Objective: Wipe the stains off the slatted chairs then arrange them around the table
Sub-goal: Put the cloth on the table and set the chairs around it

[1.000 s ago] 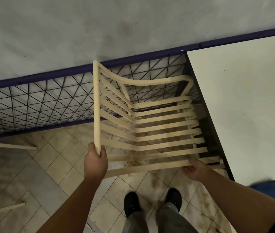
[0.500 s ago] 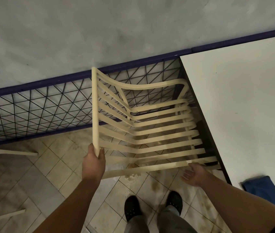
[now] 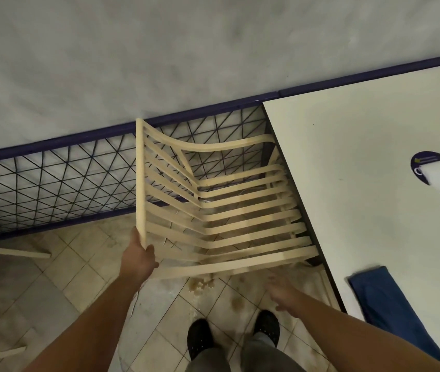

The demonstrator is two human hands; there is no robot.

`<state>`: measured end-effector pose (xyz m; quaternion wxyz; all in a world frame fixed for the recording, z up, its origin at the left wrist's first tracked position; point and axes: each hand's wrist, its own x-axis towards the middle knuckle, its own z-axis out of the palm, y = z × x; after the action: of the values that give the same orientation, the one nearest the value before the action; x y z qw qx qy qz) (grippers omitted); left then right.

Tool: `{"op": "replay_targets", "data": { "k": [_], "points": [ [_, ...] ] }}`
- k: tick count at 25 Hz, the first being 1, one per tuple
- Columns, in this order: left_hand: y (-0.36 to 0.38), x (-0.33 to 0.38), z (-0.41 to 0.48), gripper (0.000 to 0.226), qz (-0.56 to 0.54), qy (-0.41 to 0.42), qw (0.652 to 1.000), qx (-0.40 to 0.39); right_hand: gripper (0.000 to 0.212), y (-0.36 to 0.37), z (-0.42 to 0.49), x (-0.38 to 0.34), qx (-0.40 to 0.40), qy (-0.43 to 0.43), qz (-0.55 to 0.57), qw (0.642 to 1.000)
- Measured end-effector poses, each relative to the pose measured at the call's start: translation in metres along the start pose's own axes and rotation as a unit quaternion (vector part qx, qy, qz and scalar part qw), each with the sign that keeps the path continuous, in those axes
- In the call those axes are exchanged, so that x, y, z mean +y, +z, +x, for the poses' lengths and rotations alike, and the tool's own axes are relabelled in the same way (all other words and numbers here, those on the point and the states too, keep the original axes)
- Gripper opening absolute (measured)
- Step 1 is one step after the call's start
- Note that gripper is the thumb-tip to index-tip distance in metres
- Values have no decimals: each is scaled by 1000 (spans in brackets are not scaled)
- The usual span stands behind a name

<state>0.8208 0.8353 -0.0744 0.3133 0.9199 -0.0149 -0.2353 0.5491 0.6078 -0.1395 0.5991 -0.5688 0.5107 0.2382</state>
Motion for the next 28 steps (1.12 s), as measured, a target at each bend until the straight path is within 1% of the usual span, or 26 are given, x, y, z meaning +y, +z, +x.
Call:
{"op": "replay_targets", "data": {
  "k": [2,6,8,10,12,14,16,18,21,23,26,28],
  "points": [
    [8,5,-7,69,-13,8,1000,-5,28,0,-6,6,2,2,6,1000],
    [24,20,-8,62,-38,28,999,-16,18,-9,-11,16,8,21,4,1000],
    [27,26,-6,65,-52,28,998,-19,20,-15,-11,22,17,17,-9,1000],
    [28,28,-5,67,-65,21,997,-20,28,-20,-10,28,18,8,-17,1000],
    [26,29,-5,69,-64,17,998,-22,31,-22,-15,31,12,-1,-12,1000],
    [21,29,-7,68,-30,32,999,-30,33,-23,-21,37,-6,-11,-8,1000],
    [15,29,-15,64,51,48,997,-32,32,-26,-30,44,-18,-30,-13,999],
    [12,29,-32,59,126,50,991,-21,25,-30,-43,50,-11,-47,-14,999],
    [21,21,-81,52,231,66,971,-9,23,-34,-68,66,-5,-71,-6,997],
    [35,8,-126,53,268,82,960,-26,20,-36,-89,86,-1,-82,-3,997],
    [63,-11,-206,53,242,104,962,-77,15,-40,-121,124,18,-90,11,996],
    [80,-22,-262,51,238,128,959,-85,16,-42,-141,156,32,-100,8,994]
  ]
}}
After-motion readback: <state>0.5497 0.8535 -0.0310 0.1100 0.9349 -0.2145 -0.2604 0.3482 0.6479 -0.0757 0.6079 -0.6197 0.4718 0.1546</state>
